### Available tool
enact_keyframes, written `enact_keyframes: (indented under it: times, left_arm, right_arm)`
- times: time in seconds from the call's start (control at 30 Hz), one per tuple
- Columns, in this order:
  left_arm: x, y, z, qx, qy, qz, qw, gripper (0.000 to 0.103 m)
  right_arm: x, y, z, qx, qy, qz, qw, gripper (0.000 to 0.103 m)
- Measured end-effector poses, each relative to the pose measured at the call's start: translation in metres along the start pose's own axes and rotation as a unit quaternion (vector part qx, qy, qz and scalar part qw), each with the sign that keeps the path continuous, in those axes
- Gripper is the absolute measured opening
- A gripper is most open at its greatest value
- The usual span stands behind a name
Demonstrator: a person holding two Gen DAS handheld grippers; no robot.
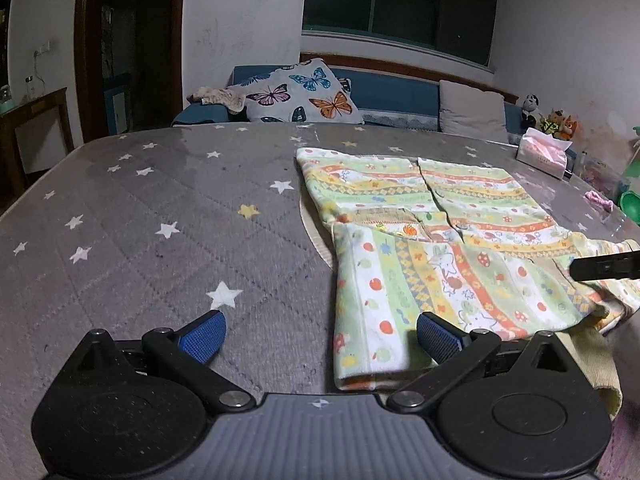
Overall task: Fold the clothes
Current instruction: 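Fold the held sleeve across the shirt front with the left gripper and release, then grasp the other beige sleeve cuff with the right gripper and lay it out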
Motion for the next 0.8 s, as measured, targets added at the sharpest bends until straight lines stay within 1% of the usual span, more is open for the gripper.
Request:
enact_keyframes:
  times: [0.03,0.07,0.1,0.13,0.17,0.2,0.27,0.4,0.63,0.7,0.8]
  left_arm:
    - [-0.001,0.0,0.001,-0.001,-0.001,0.0,1.0,0.103]
    - [-0.001,0.0,0.001,-0.002,-0.003,0.0,1.0,0.103]
    - [-0.001,0.0,0.002,-0.003,-0.005,0.0,1.0,0.103]
    - [-0.002,-0.001,0.002,-0.004,-0.007,-0.001,1.0,0.103]
    - [-0.002,-0.001,0.003,-0.005,-0.008,-0.001,1.0,0.103]
    - [-0.002,-0.001,0.003,-0.006,-0.01,0.0,0.9999,0.103]
    - [-0.003,0.0,0.004,-0.008,-0.013,0.001,0.9999,0.103]
    - [-0.003,0.0,0.005,-0.01,-0.016,-0.001,0.9998,0.103]
    - [-0.003,0.0,0.006,-0.014,-0.02,-0.002,0.9997,0.103]
    - [-0.003,-0.001,0.006,-0.014,-0.021,-0.002,0.9997,0.103]
    - [-0.003,-0.001,0.006,-0.014,-0.021,-0.003,0.9997,0.103]
  right_arm:
    - [0.0,0.004,0.002,-0.002,-0.005,0.003,1.0,0.046]
    - [0.0,0.007,0.004,-0.004,-0.01,0.006,1.0,0.04]
    - [0.0,0.011,0.006,-0.007,-0.014,0.01,1.0,0.038]
    - [0.0,0.014,0.007,-0.01,-0.017,0.013,1.0,0.034]
    - [0.001,0.015,0.009,-0.016,-0.024,0.014,0.999,0.028]
    - [0.001,0.016,0.012,-0.023,-0.033,0.014,0.999,0.024]
    - [0.002,0.016,0.016,-0.034,-0.046,0.012,0.998,0.008]
    - [0.008,0.011,0.024,-0.055,-0.074,0.001,0.996,0.007]
    - [0.037,-0.011,0.034,-0.092,-0.118,-0.052,0.987,0.007]
    - [0.041,-0.011,0.033,-0.1,-0.119,-0.055,0.986,0.007]
    - [0.035,0.003,0.029,-0.1,-0.107,-0.034,0.989,0.007]
Point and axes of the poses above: each gripper's, at about its wrist camera, not at the fingertips, and y roughly the way its jaws point, z to its left, x to its top, the point moved 1 cm from there along y, roughly the way its jaws point, and after that the axes turned 8 degrees about -y, right-handed, at the moved point
